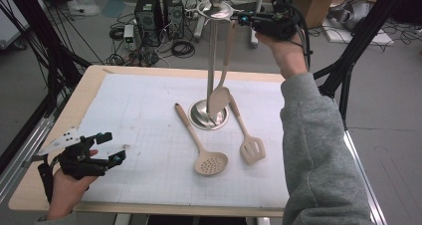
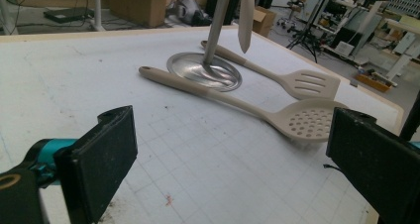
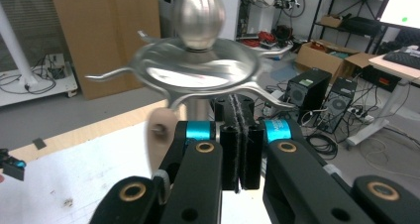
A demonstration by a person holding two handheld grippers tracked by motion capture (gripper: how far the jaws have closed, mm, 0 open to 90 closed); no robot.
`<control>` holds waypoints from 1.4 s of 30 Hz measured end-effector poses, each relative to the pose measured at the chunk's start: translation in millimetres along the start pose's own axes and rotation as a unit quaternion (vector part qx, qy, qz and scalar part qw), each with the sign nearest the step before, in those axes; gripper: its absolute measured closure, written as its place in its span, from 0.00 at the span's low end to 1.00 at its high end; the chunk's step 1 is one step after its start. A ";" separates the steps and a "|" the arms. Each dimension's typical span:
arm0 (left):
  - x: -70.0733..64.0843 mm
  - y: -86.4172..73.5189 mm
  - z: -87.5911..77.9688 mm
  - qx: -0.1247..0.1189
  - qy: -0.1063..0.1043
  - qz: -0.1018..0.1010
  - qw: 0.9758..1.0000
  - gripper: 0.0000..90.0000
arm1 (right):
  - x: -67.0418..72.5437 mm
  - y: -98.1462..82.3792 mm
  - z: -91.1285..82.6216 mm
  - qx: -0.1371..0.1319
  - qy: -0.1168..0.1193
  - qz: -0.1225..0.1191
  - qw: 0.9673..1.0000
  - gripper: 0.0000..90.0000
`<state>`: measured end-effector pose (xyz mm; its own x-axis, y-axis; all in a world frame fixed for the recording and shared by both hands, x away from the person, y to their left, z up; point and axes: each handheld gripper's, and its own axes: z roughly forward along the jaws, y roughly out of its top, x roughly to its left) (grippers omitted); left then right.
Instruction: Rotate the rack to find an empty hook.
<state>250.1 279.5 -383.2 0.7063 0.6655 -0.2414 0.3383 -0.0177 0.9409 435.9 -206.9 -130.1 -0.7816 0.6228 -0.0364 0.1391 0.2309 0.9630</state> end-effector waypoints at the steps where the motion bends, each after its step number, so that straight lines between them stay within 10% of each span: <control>1: 0.3 0.0 -0.6 0.001 0.001 0.001 1.000 0.07 | -3.0 -0.4 0.3 0.001 -0.003 0.002 1.000 1.00; 24: 4.7 -0.7 -6.6 -0.005 0.008 -0.006 1.000 0.07 | -45.1 -9.0 6.0 -0.009 -0.012 0.018 1.000 1.00; 42: 6.2 -1.6 -11.7 -0.008 0.014 -0.008 1.000 0.07 | -44.8 -0.3 17.6 -0.015 0.013 -0.003 1.000 1.00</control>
<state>246.7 292.5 -383.5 0.6829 0.6862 -0.2507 0.3401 0.0050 0.9404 481.6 -221.7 -133.4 -0.7979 0.6017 -0.0348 0.1174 0.2118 0.9702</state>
